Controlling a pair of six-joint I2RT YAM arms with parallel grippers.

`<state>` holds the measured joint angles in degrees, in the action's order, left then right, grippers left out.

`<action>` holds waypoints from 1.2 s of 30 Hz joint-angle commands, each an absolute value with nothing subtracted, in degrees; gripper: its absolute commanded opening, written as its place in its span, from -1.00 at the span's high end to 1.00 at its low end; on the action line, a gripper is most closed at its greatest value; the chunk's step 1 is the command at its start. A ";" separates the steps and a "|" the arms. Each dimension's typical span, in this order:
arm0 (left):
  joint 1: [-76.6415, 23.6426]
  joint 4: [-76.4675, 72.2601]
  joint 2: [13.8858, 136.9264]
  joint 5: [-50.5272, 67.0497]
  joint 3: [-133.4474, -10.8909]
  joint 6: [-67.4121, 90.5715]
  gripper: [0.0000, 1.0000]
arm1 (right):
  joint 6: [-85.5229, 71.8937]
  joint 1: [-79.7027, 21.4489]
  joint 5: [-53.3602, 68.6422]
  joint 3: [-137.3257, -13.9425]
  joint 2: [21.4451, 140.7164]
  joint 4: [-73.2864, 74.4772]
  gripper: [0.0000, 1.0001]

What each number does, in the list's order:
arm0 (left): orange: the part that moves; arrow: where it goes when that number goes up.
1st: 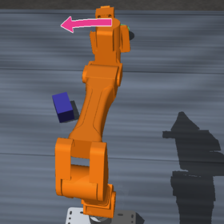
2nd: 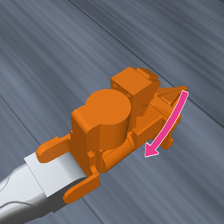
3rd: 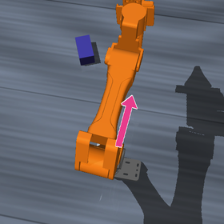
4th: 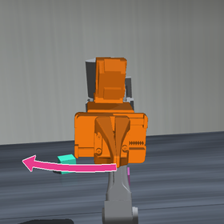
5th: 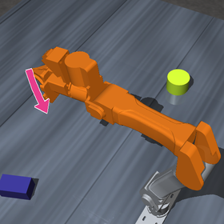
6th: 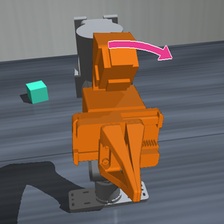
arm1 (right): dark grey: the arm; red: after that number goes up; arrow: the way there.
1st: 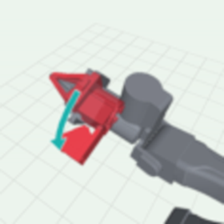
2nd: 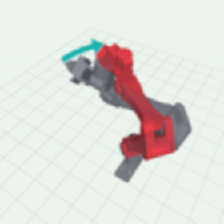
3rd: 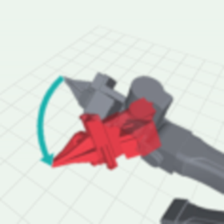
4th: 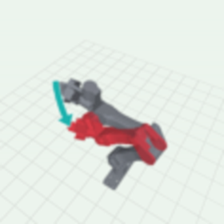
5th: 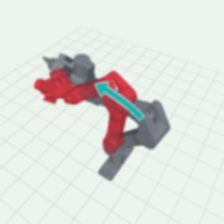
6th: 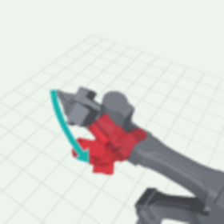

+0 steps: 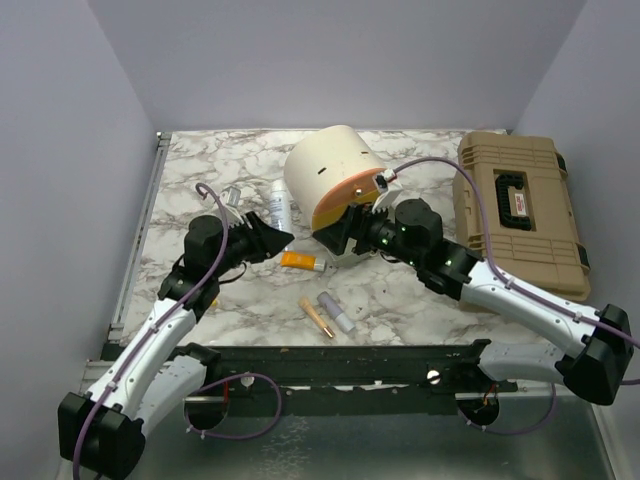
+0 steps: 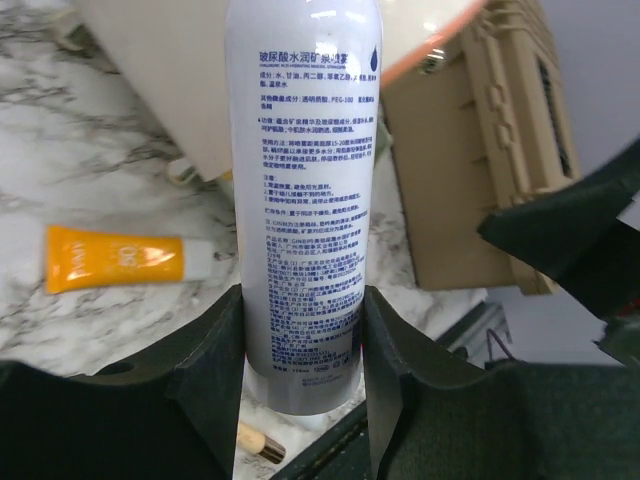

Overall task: Organize the makeup
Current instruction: Pick up the makeup from the center of the board.

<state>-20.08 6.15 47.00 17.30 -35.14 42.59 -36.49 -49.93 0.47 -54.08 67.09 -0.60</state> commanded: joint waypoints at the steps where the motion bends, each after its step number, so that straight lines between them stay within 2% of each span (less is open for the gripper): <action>1: -20.88 -9.05 47.91 32.03 -35.66 43.25 0.82 | -39.16 -48.90 5.87 -55.74 69.21 -6.66 -0.68; 7: -22.69 -16.08 49.08 38.16 -33.19 46.31 0.87 | -43.66 -46.36 13.58 -55.97 72.20 -11.95 -0.48; 15: -24.28 -21.84 48.55 39.09 -30.16 50.62 0.90 | -45.79 -44.39 17.92 -55.38 74.34 -17.73 -0.41; 21: -24.70 -26.73 49.35 39.61 -29.89 53.37 1.00 | -47.90 -44.26 22.26 -54.55 77.23 -20.83 -0.38; 29: -24.70 -30.54 49.99 39.26 -28.24 55.83 1.00 | -47.79 -44.29 21.33 -53.65 76.90 -20.21 -0.38; 36: -24.70 -31.28 50.19 39.44 -27.81 56.03 1.00 | -47.95 -44.21 21.88 -52.83 76.55 -21.35 -0.03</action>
<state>-24.49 -26.11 50.39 38.02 -28.29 55.37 -48.05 -43.92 20.47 -53.80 76.73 -19.62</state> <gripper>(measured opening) 0.442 0.551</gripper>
